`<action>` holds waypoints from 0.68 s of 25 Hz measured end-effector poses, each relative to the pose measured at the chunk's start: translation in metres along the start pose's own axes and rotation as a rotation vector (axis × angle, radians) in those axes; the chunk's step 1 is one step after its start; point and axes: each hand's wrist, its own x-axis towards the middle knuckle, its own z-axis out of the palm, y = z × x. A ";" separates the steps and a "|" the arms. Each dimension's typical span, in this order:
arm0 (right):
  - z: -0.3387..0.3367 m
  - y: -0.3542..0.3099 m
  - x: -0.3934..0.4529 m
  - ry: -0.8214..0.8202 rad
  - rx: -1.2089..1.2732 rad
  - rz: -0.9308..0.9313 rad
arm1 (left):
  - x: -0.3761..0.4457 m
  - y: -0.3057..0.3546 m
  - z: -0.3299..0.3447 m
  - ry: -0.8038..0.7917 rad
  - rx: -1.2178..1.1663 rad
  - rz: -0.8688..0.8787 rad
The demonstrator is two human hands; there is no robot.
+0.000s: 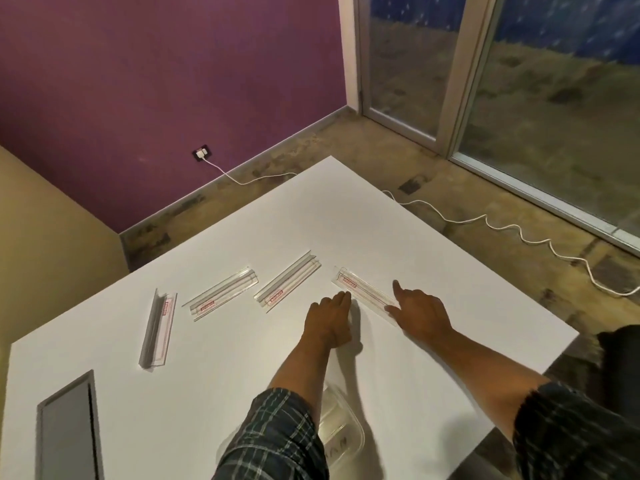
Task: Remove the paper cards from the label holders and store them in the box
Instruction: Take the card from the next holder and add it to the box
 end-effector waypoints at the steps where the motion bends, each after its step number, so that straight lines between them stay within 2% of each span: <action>1: 0.004 0.003 0.000 0.003 0.002 -0.009 | 0.006 0.000 0.001 -0.012 0.010 0.010; 11: 0.023 0.004 0.019 -0.062 0.271 0.088 | 0.044 0.008 0.012 -0.001 -0.002 0.024; 13: 0.019 0.007 0.021 -0.044 0.408 0.141 | 0.043 0.006 0.012 0.056 -0.011 0.023; 17: 0.003 0.009 0.022 0.017 0.863 0.225 | 0.035 -0.005 0.004 0.211 -0.018 0.035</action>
